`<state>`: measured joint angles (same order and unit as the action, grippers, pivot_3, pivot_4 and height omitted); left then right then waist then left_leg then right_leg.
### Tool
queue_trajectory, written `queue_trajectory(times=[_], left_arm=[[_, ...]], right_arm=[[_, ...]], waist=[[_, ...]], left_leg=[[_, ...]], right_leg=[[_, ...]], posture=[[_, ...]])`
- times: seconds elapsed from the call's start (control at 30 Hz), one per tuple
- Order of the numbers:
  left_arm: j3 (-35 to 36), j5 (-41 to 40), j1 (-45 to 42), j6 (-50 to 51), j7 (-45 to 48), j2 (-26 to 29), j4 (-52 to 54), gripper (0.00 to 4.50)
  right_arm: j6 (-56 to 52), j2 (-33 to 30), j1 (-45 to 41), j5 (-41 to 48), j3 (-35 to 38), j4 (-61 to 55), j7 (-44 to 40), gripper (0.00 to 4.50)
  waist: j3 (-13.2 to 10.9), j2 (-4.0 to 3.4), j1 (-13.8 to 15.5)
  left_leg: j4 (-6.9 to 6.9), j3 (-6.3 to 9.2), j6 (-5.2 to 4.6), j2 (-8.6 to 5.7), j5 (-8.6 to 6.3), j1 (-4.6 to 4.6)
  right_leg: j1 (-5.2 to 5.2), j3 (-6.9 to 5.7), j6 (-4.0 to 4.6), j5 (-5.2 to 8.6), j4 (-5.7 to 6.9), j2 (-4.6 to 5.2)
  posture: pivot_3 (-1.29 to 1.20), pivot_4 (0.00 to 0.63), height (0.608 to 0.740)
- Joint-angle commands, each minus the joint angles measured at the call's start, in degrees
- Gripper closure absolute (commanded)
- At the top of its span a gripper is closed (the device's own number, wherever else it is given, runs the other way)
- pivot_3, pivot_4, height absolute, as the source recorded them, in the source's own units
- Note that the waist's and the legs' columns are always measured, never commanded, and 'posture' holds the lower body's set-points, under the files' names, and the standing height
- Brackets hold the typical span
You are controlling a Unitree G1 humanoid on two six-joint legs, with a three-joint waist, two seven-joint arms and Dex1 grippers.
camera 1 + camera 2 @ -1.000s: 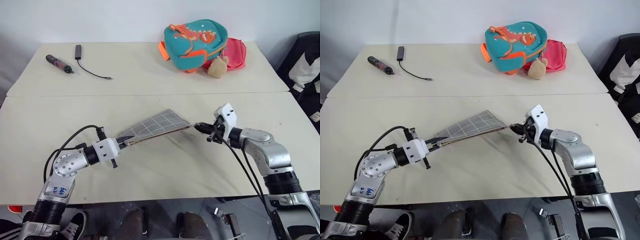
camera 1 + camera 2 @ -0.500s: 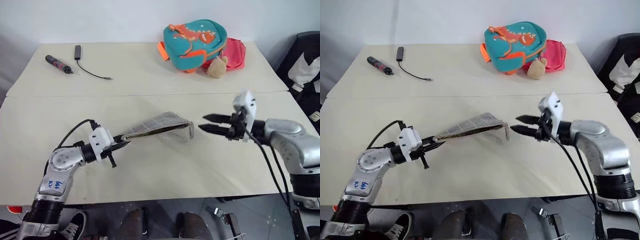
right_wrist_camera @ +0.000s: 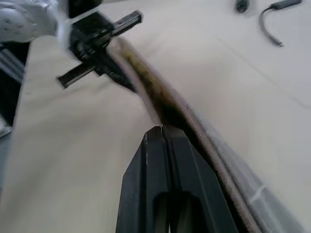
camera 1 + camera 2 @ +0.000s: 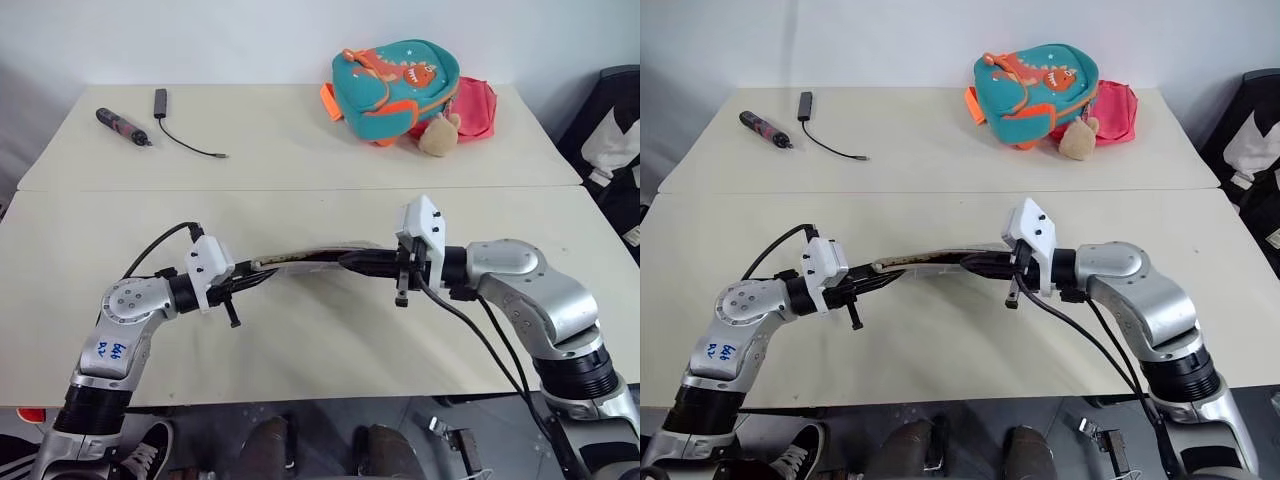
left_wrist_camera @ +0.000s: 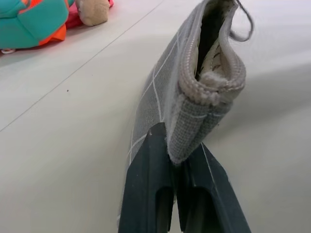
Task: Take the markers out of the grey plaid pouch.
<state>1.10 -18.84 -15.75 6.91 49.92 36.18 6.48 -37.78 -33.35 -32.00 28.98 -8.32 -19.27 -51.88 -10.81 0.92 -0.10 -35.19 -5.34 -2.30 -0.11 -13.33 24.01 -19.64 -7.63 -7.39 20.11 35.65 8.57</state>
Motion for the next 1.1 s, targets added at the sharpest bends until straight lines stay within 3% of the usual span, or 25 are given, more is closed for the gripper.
queue_trajectory(times=[0.03,0.4,0.63,0.77,1.1], left_arm=[[0.64,0.33,-0.69,-1.01,-0.45,-0.14,2.87,4.50],[-2.10,1.36,-1.47,0.06,-1.38,-2.47,6.15,4.50],[-7.73,3.89,-5.40,4.21,-4.51,-7.48,7.12,4.50],[-9.46,4.89,-5.64,3.95,-4.44,-9.02,7.38,4.50],[-7.57,4.34,-5.04,3.78,-3.69,-8.17,5.92,4.50]], right_arm=[[0.96,0.06,-1.27,-0.04,0.90,-0.32,-0.10,4.46],[7.37,-0.15,-2.30,-12.47,-5.14,4.42,2.00,4.46],[21.55,-0.73,-4.09,-29.71,-15.38,9.62,3.54,4.46],[23.32,0.80,-3.57,-32.06,-15.25,12.04,4.47,3.56],[25.19,1.19,-4.60,-32.77,-12.39,14.22,4.68,0.27]], waist=[[0.00,0.00,-0.01],[0.00,0.00,-0.02],[0.00,0.00,0.07],[0.02,0.03,0.03],[0.02,0.03,0.05]], left_leg=[[0.00,0.01,0.00,0.00,0.00,0.00],[0.00,-0.01,-0.01,0.00,0.01,0.00],[-0.06,-0.02,-0.03,-0.05,0.03,0.00],[-0.08,-0.01,-0.02,-0.04,0.06,0.02],[-0.09,0.00,-0.01,-0.02,0.14,0.01]], right_leg=[[0.00,0.00,0.00,0.00,0.00,0.00],[0.00,-0.01,0.00,0.00,0.01,-0.02],[0.02,-0.01,-0.02,-0.01,0.02,-0.01],[0.02,-0.01,-0.04,-0.02,0.03,-0.04],[0.04,-0.01,-0.04,-0.02,0.02,-0.04]], posture=[[0.00,0.150,0.740],[0.00,0.150,0.740],[0.00,0.150,0.740],[0.00,0.150,0.740],[0.00,0.150,0.740]])
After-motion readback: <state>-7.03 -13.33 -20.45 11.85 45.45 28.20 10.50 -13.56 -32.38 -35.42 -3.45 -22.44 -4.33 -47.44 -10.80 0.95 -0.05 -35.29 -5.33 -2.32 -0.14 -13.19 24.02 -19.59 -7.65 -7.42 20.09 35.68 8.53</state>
